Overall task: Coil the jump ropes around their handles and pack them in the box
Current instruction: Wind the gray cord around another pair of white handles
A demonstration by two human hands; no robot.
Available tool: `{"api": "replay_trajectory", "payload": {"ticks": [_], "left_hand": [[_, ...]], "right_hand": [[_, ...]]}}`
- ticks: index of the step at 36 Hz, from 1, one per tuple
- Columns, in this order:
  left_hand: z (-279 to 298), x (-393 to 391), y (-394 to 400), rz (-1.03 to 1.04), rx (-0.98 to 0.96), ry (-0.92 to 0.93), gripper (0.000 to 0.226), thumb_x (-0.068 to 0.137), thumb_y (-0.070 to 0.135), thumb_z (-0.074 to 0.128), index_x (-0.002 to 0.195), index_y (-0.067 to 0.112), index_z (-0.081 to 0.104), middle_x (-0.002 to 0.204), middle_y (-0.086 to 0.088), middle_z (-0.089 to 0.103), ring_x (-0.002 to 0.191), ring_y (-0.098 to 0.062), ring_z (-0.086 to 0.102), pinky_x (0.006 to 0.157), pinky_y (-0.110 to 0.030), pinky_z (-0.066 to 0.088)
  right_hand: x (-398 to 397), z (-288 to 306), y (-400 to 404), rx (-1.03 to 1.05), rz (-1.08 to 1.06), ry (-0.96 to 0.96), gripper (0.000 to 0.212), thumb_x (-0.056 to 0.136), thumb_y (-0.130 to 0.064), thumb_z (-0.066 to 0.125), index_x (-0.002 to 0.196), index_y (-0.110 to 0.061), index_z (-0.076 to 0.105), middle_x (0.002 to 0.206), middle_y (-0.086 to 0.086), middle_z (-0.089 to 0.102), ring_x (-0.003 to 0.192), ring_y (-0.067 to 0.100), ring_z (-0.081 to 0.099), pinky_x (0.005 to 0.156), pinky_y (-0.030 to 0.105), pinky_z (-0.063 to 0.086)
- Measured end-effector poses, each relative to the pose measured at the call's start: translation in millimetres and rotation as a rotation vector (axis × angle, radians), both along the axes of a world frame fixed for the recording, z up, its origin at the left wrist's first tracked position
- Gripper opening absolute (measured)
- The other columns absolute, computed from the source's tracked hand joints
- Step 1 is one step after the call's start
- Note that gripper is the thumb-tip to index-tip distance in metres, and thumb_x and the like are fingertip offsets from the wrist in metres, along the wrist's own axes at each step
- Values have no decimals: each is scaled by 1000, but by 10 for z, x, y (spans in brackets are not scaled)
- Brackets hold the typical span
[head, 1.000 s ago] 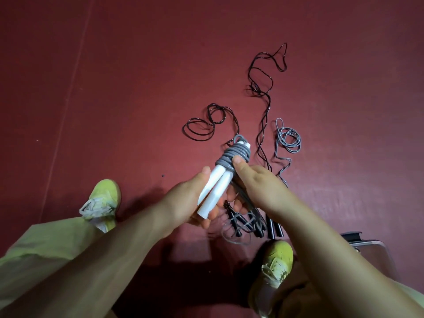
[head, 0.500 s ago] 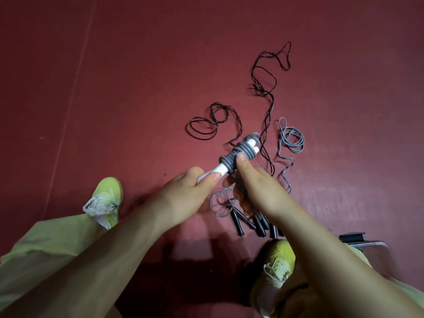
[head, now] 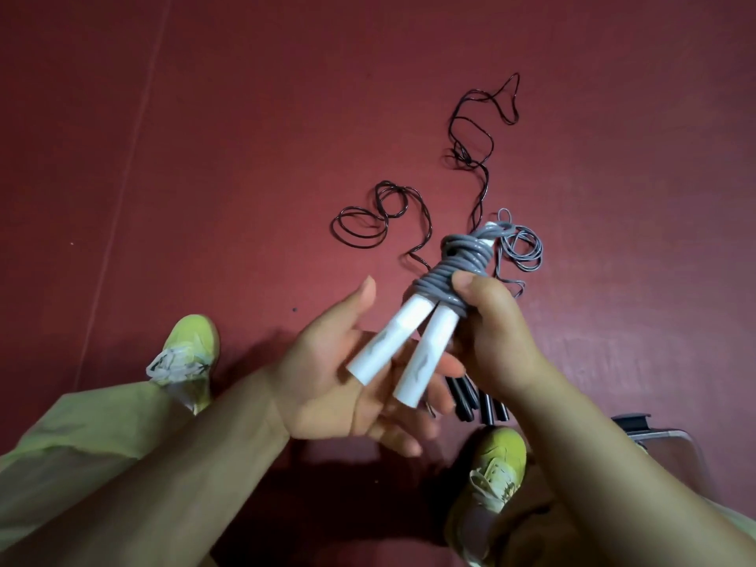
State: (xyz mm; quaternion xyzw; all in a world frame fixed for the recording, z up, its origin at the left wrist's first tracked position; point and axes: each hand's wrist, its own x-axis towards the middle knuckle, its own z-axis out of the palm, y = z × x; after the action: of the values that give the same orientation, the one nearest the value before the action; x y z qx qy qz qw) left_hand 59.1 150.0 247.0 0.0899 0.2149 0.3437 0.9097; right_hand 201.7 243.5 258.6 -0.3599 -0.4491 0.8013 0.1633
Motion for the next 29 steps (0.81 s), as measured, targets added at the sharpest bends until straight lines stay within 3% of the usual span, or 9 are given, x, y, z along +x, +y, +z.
{"api": "replay_trajectory", "payload": {"ticks": [3,5,8,13,17,22,25,29], "left_hand": [[-34,-24,-9,-2,-13,-22,82,77,77,31,103,7,66,72,-2,57,54,-14,55,62,-31,46],[7,-44,14,2,-45,38,74,76,75,30,92,13,67,65,2,52,46,-8,45,57,-28,40],[65,-57,36,21,-94,210,68,75,75,32,81,16,66,61,1,48,40,-7,33,53,-27,34],[85,11,71,102,-91,617,67,75,70,28,78,10,59,56,-4,53,37,-8,24,50,-27,26],[88,101,81,114,-67,892,67,85,65,24,76,9,60,57,-7,55,37,-10,25,49,-26,26],[-10,115,92,95,44,1190,62,93,62,28,74,13,61,58,-1,57,37,-5,43,49,-25,33],[-34,89,90,73,82,1350,58,88,67,35,75,17,61,63,2,58,53,-10,50,55,-25,37],[-54,54,94,39,136,1527,65,67,72,32,77,15,60,67,5,57,66,-16,53,69,-34,42]], "right_hand": [[-6,-42,19,23,96,-23,40,72,-50,51,72,-11,45,46,3,38,39,15,32,40,22,24],[4,-83,43,77,172,-96,48,72,-62,49,69,-14,46,52,4,37,47,18,29,45,26,23],[24,-60,70,132,238,-183,48,82,-64,45,63,-21,49,59,2,35,52,16,24,50,32,16],[14,-8,50,187,275,-306,42,99,-50,33,71,-20,38,63,1,27,51,12,17,48,27,12],[-12,-58,37,219,265,-413,44,103,-45,27,67,-20,36,53,-8,31,44,9,20,43,21,17],[-8,-87,31,267,289,-521,46,101,-49,26,73,-17,44,61,0,35,43,10,23,41,20,20],[-14,-108,28,291,328,-585,59,99,-55,22,83,-11,58,59,-1,46,43,13,37,45,23,32],[-2,-115,39,292,337,-625,70,96,-60,20,87,-6,63,60,1,52,49,18,47,52,27,40]]}}
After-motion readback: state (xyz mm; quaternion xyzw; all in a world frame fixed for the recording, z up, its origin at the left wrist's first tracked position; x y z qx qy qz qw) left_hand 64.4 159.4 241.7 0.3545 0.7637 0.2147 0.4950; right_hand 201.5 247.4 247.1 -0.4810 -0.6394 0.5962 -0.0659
